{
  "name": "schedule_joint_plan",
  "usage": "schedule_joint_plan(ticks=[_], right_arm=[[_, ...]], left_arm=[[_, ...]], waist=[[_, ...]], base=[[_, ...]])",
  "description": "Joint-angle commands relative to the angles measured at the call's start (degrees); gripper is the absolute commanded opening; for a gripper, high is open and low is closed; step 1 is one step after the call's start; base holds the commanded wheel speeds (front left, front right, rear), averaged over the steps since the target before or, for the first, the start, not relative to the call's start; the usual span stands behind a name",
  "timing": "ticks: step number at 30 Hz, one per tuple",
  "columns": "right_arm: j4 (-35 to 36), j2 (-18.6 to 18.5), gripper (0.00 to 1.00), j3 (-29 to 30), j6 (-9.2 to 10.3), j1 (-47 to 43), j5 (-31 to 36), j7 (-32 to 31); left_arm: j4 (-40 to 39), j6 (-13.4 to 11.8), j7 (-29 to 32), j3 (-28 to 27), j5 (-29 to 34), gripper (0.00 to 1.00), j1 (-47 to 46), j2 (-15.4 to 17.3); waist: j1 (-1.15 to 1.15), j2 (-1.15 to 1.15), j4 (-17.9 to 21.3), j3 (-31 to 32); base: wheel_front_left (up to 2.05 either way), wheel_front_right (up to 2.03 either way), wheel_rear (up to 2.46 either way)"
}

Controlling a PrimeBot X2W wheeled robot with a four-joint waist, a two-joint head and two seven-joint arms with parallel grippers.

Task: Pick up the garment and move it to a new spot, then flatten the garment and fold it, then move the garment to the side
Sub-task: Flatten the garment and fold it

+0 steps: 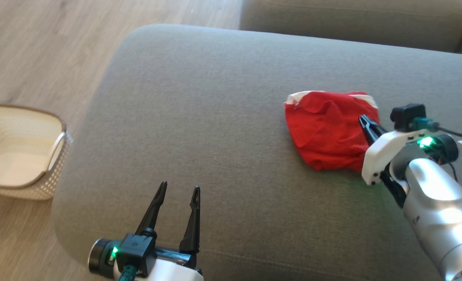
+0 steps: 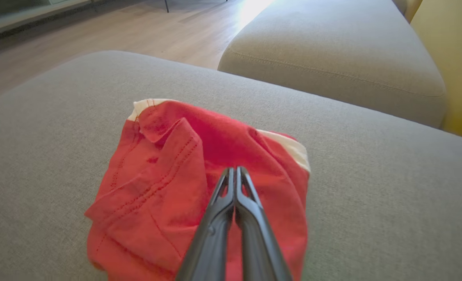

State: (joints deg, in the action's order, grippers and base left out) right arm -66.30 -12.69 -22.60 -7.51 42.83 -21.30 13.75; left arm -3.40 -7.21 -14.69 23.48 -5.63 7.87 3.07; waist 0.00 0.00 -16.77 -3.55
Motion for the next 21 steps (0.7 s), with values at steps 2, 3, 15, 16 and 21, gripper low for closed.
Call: schedule_joint_plan(ticks=[2,3,15,16,21], right_arm=[[0.0,0.5,0.00,0.0,0.02,1.6,2.0,1.0],[-0.6,0.7,0.00,0.1,0.02,1.9,3.1,1.1],[2.4,6.4,0.00,-4.8,0.02,-1.5,3.8,1.2],[3.3,6.8,0.00,-6.3,0.02,-2.4,2.2,0.9],[8.6,1.3,0.00,-11.1,0.02,-3.2,-4.5,-0.2]], left_arm=[[-1.9,0.2,-0.3,-1.2,0.3,1.00,-2.8,-0.2],[-1.9,0.3,-0.3,-1.1,0.2,1.00,-3.0,-0.2],[-1.2,-0.1,-0.3,0.0,-0.3,1.00,-3.6,-0.2],[-1.1,-0.1,-0.3,0.0,-0.3,1.00,-3.6,-0.2],[-1.6,-0.5,-0.3,-0.7,-0.3,1.00,-2.9,-0.2]], waist=[[0.00,0.00,-1.1,-0.8],[0.00,0.00,-1.4,-1.0],[0.00,0.00,-1.7,-0.8],[0.00,0.00,-1.7,-0.6],[0.00,0.00,-0.5,-0.2]], base=[[0.00,0.00,0.00],[0.00,0.00,0.00],[0.00,0.00,0.00],[0.00,0.00,0.00],[0.00,0.00,0.00]])
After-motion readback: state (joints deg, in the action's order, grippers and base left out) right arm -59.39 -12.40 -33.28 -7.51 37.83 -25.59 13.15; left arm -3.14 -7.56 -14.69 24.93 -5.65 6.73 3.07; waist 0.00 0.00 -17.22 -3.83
